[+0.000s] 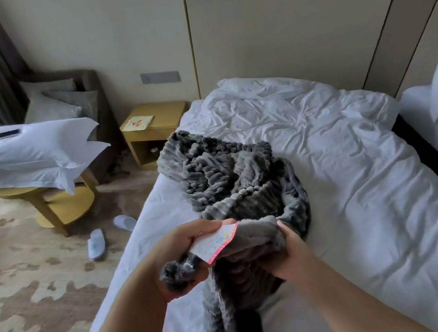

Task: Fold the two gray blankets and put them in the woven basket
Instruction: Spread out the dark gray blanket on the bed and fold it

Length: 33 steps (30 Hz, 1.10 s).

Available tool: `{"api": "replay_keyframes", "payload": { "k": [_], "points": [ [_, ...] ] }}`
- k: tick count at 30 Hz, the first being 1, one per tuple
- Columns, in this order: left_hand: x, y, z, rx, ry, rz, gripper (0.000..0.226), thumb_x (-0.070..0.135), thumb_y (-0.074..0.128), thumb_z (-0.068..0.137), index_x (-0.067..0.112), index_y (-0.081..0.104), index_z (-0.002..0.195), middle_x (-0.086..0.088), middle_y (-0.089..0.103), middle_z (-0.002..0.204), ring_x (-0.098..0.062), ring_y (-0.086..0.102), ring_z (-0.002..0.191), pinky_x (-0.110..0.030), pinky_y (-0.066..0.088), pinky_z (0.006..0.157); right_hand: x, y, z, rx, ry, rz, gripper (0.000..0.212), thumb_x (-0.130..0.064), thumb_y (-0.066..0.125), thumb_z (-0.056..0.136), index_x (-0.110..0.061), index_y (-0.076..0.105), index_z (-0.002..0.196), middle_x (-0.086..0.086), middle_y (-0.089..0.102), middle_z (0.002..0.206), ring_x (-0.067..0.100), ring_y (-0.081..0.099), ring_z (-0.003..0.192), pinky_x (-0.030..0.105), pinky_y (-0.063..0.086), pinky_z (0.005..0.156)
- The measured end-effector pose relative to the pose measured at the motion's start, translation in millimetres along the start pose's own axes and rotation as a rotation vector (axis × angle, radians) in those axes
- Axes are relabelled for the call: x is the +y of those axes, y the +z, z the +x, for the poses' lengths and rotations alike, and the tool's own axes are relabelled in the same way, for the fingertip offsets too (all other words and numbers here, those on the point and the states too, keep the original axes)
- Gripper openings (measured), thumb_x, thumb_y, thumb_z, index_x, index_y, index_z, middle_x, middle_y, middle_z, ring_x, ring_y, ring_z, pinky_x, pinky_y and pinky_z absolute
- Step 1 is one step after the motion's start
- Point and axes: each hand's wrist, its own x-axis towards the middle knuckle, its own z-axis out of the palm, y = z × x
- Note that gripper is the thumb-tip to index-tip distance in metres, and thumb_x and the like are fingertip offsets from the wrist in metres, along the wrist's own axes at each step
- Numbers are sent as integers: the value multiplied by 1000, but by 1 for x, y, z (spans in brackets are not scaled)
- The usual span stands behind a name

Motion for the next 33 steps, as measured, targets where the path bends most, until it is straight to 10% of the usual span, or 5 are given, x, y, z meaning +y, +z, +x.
{"api": "replay_keyframes", "payload": {
  "k": [5, 12, 19, 24, 33],
  "points": [
    [7, -40, -12, 103, 126, 39, 34, 21, 71, 72, 14, 74, 105, -5, 63, 68, -10, 53, 47, -16, 33, 38, -40, 7, 22, 147, -243, 19, 25, -11, 35, 96, -12, 59, 90, 7, 71, 64, 16, 69, 57, 26, 57, 64],
    [-10, -102, 17, 750, 505, -163, 11, 12, 59, 90, 16, 65, 98, -13, 65, 90, -22, 61, 71, -32, 51, 61, -50, 33, 30, 797, -598, -645, 25, -9, 47, 90, 3, 66, 101, 18, 67, 104, 36, 64, 98, 37, 52, 75],
    [-53, -46, 94, 161, -73, 74, 56, 55, 67, 75, 7, 73, 104, -12, 73, 96, -24, 69, 89, -33, 55, 78, 43, 43, -30, -413, -80, -1680, 22, -24, 49, 72, -10, 64, 82, -8, 64, 73, 5, 57, 67, 23, 46, 63],
    [-79, 10, 149, 382, 128, 901, 9, 12, 58, 77, 8, 61, 70, -3, 63, 72, -17, 60, 75, -22, 46, 61, -13, 10, -40, -246, 62, -1819, 30, -44, 57, 88, -19, 55, 72, 1, 52, 73, 14, 49, 68, 28, 39, 63],
    [-50, 41, 136, 44, 390, 1381, 38, 2, 51, 76, 9, 60, 112, -5, 63, 117, -20, 56, 110, -32, 46, 95, -89, 23, -8, -146, -250, -1182, 39, -7, 68, 59, -15, 68, 97, 2, 71, 95, 12, 64, 89, 23, 50, 73]
  ]
}}
